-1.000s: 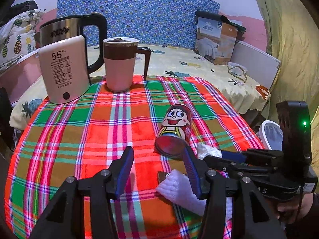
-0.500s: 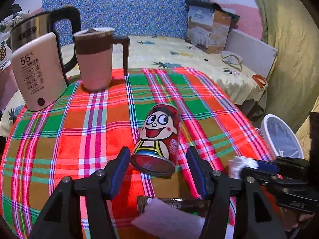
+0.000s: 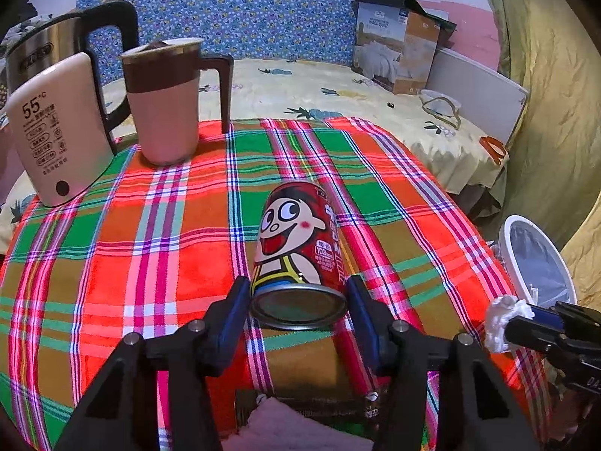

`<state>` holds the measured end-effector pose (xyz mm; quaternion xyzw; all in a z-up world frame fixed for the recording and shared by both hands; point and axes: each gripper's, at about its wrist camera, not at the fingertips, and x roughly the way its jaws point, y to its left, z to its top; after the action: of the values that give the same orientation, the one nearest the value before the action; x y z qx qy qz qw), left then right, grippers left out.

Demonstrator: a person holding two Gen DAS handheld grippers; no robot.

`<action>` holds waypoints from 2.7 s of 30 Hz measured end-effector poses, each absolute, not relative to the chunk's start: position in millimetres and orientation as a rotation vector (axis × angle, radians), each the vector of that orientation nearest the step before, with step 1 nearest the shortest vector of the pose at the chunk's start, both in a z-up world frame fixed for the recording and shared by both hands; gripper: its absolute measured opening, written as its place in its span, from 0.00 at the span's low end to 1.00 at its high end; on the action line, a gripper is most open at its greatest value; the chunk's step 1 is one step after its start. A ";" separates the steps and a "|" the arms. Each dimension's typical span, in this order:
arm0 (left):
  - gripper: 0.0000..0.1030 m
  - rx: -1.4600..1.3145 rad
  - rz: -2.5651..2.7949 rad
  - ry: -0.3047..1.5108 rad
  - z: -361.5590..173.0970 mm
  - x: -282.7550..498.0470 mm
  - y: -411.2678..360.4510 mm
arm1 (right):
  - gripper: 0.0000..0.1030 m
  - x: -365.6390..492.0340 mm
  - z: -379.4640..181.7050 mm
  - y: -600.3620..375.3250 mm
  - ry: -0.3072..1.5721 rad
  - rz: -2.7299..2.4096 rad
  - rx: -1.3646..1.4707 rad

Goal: Collect trash
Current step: 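Close the left tool around the red milk can and lift it, then carry tissue and red can over the bin and open the right tool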

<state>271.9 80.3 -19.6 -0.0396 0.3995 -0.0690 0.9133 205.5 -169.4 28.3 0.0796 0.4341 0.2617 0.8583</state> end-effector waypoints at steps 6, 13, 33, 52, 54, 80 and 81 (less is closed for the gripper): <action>0.53 -0.088 -0.135 0.787 -6.7 255.6 76.5 | 0.25 197.9 31.9 -181.7 0.897 0.528 0.178; 0.52 -0.099 -0.142 0.753 4.8 231.8 62.5 | 0.25 186.2 37.0 -193.9 0.883 0.507 0.190; 0.52 -0.136 -0.257 0.716 22.9 179.7 -4.7 | 0.25 160.8 45.0 -248.4 0.826 0.383 0.234; 0.52 -0.078 -0.478 0.735 26.3 186.4 -119.1 | 0.25 159.3 30.2 -328.0 0.823 0.160 0.282; 0.52 -0.070 -0.494 0.742 24.6 188.9 -129.3 | 0.25 160.8 27.6 -330.3 0.829 0.154 0.283; 0.53 -0.046 -0.596 0.861 -4.6 220.9 -188.8 | 0.42 166.6 16.1 -353.3 0.881 0.113 0.249; 0.53 -0.049 -0.599 0.859 -4.0 220.9 -187.8 | 0.45 165.3 17.0 -353.7 0.879 0.114 0.247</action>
<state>220.9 -187.8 -4.0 -0.0233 0.4102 -0.2861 0.8657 165.3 -353.7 17.0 0.1193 0.4240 0.0551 0.8961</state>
